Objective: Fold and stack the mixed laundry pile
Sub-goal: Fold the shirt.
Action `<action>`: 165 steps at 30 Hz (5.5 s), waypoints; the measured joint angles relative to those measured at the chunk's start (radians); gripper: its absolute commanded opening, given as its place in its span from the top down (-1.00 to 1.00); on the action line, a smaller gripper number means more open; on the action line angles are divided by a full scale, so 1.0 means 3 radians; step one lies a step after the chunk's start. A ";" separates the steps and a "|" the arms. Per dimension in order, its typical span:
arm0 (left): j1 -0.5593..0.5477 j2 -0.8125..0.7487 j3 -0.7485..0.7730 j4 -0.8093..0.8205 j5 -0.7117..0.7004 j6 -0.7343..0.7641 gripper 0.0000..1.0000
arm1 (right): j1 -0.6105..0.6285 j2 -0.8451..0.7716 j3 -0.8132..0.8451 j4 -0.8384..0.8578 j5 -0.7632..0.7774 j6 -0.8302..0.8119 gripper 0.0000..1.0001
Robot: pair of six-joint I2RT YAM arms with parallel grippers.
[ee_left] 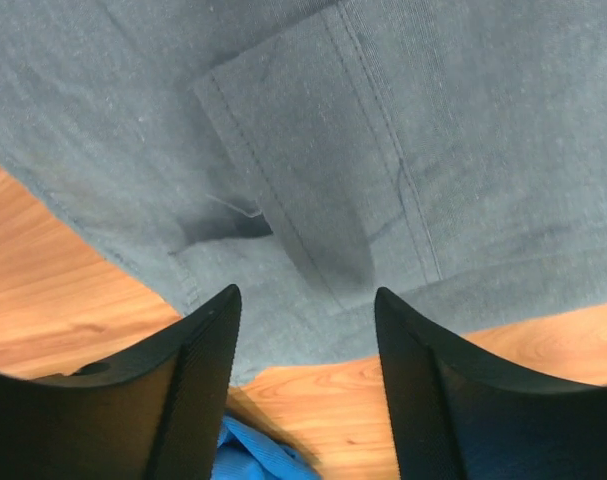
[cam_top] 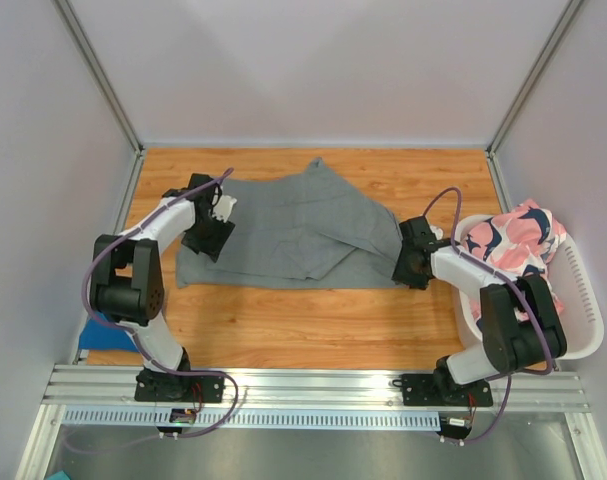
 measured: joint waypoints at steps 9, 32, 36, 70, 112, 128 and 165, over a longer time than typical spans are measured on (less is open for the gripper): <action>0.0074 -0.1086 -0.0974 0.0071 0.0378 0.1120 -0.60 | -0.0064 0.0107 0.0065 0.0048 -0.0155 0.0005 0.99; -0.0272 -0.1166 -0.1956 0.1534 -0.0427 0.2143 1.00 | -0.0062 -0.0201 0.0355 -0.0526 -0.0179 -0.0069 0.99; -0.0271 -0.1579 -0.1904 0.1113 -0.0346 0.2017 1.00 | -0.0062 -0.0401 0.0430 -0.0783 -0.0178 -0.0094 0.99; 0.0488 -0.0254 0.0692 -0.0123 0.0703 0.0167 -0.45 | 0.0491 0.1523 0.3990 -0.1315 -0.0245 -0.0254 -0.23; 0.0665 0.0683 0.1277 0.0345 0.1120 -0.0398 1.00 | 0.0518 0.1956 0.3848 0.0033 0.0326 -0.0159 0.99; 0.0654 -0.0032 -0.0240 0.0365 0.1069 -0.0169 1.00 | 0.1294 0.0720 0.1190 0.0146 0.0346 0.0484 0.24; 0.0654 -0.0088 -0.0240 0.0418 0.1111 -0.0120 1.00 | 0.0304 0.3436 0.4791 -0.0629 -0.0305 0.0342 0.64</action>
